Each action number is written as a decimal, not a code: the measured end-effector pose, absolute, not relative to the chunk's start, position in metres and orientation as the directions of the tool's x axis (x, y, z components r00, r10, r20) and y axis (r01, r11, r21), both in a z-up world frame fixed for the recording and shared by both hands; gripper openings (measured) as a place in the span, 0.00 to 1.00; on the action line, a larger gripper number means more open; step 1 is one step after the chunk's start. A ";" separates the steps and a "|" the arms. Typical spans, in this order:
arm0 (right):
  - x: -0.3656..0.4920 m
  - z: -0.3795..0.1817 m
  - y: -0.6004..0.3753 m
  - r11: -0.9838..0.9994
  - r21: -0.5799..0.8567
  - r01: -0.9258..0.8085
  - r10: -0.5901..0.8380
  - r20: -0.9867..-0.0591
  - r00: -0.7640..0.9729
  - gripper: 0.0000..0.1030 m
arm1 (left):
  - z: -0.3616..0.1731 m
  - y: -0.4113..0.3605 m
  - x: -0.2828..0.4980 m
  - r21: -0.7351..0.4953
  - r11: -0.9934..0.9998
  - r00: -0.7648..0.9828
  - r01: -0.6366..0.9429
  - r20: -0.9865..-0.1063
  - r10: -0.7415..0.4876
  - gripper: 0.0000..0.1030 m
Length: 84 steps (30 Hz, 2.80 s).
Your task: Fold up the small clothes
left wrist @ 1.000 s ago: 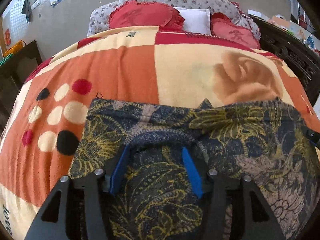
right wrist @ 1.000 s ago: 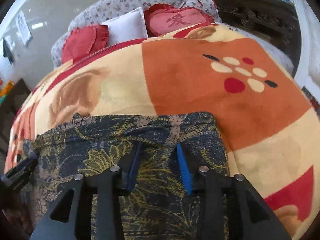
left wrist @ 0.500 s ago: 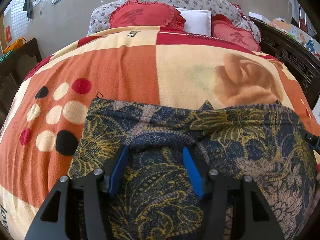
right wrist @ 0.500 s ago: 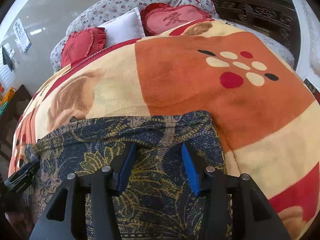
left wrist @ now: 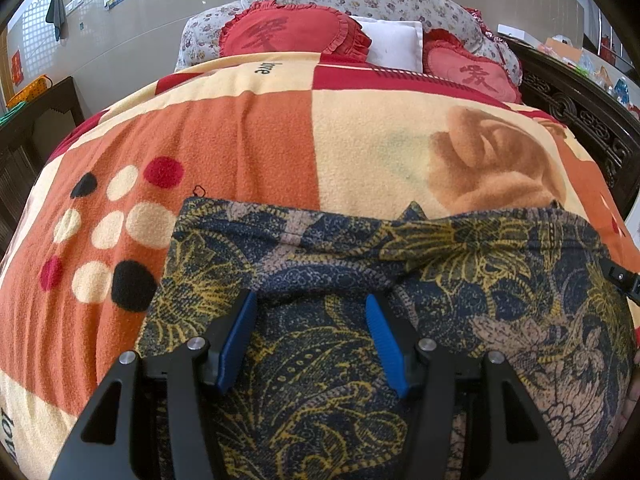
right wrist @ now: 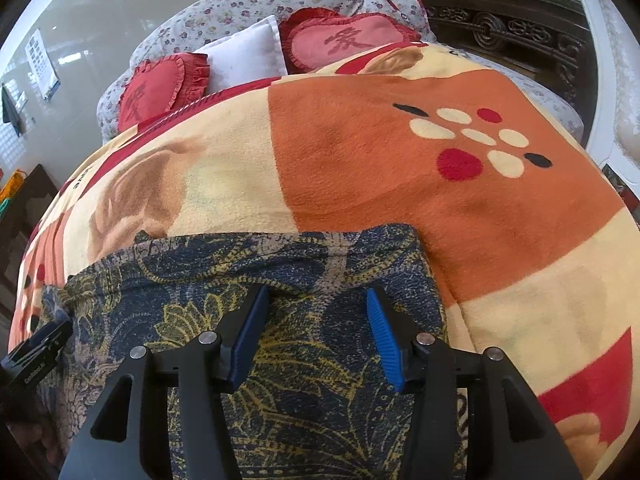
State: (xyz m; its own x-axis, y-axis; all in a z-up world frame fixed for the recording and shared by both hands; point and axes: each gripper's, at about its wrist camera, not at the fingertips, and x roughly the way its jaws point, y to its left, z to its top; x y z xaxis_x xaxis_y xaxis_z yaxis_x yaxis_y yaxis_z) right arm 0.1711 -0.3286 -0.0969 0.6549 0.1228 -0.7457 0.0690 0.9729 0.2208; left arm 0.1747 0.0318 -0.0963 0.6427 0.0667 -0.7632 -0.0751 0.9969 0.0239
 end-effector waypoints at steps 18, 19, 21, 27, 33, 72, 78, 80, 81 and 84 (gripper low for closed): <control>0.161 -0.055 -0.306 0.989 0.146 0.022 0.101 -0.780 0.617 0.54 | -0.090 0.040 0.184 -0.030 0.999 0.600 -0.031 -0.800 -0.005 0.65; 0.151 -0.043 -0.298 0.989 0.146 -0.017 0.124 -0.768 0.628 0.54 | -0.082 0.040 0.180 -0.021 0.999 0.592 -0.025 -0.806 -0.002 0.64; 0.125 -0.024 -0.278 0.986 0.133 -0.104 0.169 -0.744 0.646 0.54 | -0.067 0.039 0.165 -0.024 1.000 0.621 -0.007 -0.784 -0.015 0.64; 0.082 -0.043 -0.245 0.981 0.041 -0.191 0.153 -0.769 0.621 0.54 | -0.067 0.019 0.105 -0.084 0.991 0.649 0.103 -0.749 -0.130 0.64; 0.068 -0.092 -0.262 0.980 0.074 -0.184 0.176 -0.751 0.636 0.56 | -0.094 0.021 0.100 -0.086 0.992 0.643 0.090 -0.756 -0.124 0.66; 0.069 -0.094 -0.261 0.981 0.081 -0.176 0.178 -0.737 0.652 0.57 | -0.089 0.148 -0.022 -0.631 0.757 0.681 -0.169 -0.630 -0.373 0.32; 0.069 -0.094 -0.261 0.981 0.082 -0.176 0.179 -0.737 0.652 0.57 | -0.077 0.139 -0.023 -0.588 0.800 0.714 -0.121 -0.611 -0.341 0.17; 0.069 -0.094 -0.261 0.981 0.081 -0.176 0.178 -0.737 0.652 0.57 | -0.078 0.139 -0.019 -0.593 0.795 0.721 -0.127 -0.606 -0.337 0.14; 0.069 -0.094 -0.261 0.981 0.079 -0.176 0.177 -0.737 0.652 0.57 | -0.079 0.139 -0.018 -0.596 0.792 0.723 -0.132 -0.605 -0.335 0.14; 0.069 -0.094 -0.261 0.981 0.079 -0.176 0.176 -0.737 0.652 0.57 | -0.081 0.136 -0.018 -0.587 0.799 0.728 -0.133 -0.604 -0.323 0.14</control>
State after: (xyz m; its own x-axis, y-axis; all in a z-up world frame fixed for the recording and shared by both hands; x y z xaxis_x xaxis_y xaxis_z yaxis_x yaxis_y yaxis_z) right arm 0.0690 -0.2611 -0.0943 0.6523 0.1763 -0.7371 -0.1762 0.9812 0.0787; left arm -0.0181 0.1363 -0.0810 0.7283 -0.3229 -0.6044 -0.1330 0.7986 -0.5869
